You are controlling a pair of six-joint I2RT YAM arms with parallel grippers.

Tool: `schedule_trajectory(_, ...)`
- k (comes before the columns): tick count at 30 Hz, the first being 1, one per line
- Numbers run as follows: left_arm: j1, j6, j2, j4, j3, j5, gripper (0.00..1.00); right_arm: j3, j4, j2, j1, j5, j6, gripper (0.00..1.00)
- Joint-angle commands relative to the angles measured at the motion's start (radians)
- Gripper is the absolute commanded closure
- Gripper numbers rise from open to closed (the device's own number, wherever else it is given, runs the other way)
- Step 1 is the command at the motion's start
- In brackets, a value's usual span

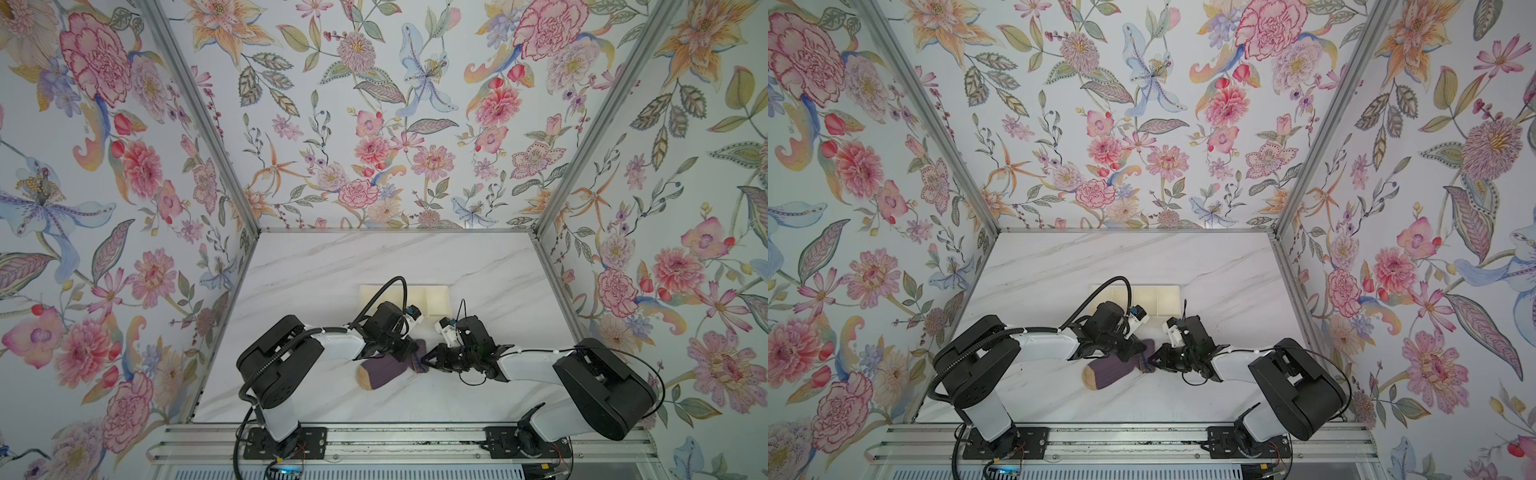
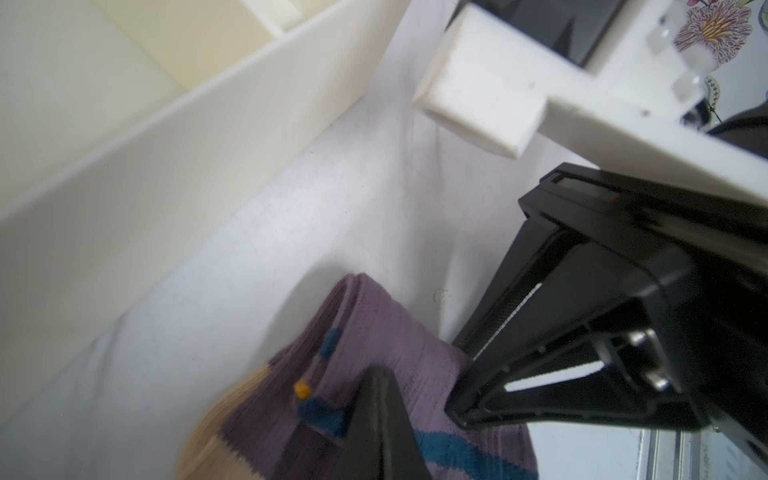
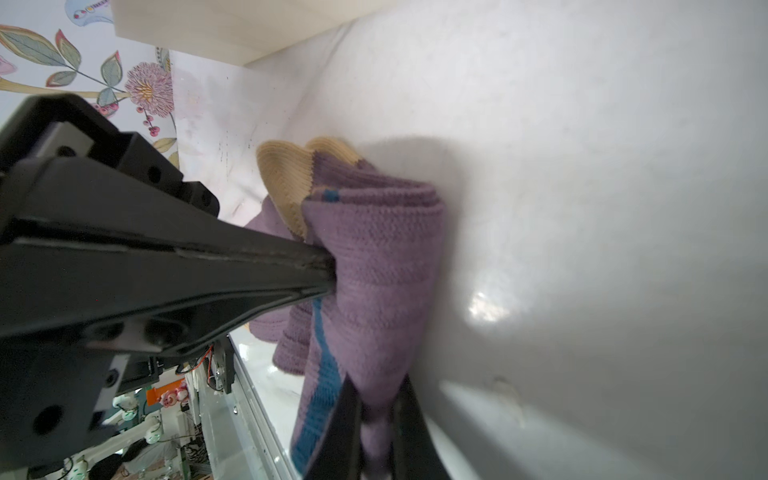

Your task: Roll the socks

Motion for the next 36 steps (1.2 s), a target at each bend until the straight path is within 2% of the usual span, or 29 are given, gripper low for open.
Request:
schedule_trajectory(1,-0.004,0.019,-0.055,-0.059,-0.013,-0.013,1.0,0.029,-0.162,-0.022,0.003,0.087,-0.057,0.91)
schedule_trajectory(10,0.019,0.034,-0.157,-0.129,-0.077,-0.077,1.0,0.077,-0.27,-0.043,0.004,0.127,-0.107,0.91)
schedule_trajectory(16,0.02,0.022,-0.147,-0.113,-0.134,-0.081,1.0,0.096,-0.289,-0.042,0.007,0.133,-0.117,0.91)
schedule_trajectory(26,0.023,0.015,-0.091,-0.152,-0.128,-0.173,1.0,0.116,-0.342,-0.052,0.009,0.162,-0.127,0.91)
schedule_trajectory(36,0.025,-0.009,-0.067,-0.171,-0.179,-0.139,1.0,0.124,-0.416,-0.089,-0.03,0.227,-0.13,0.93)
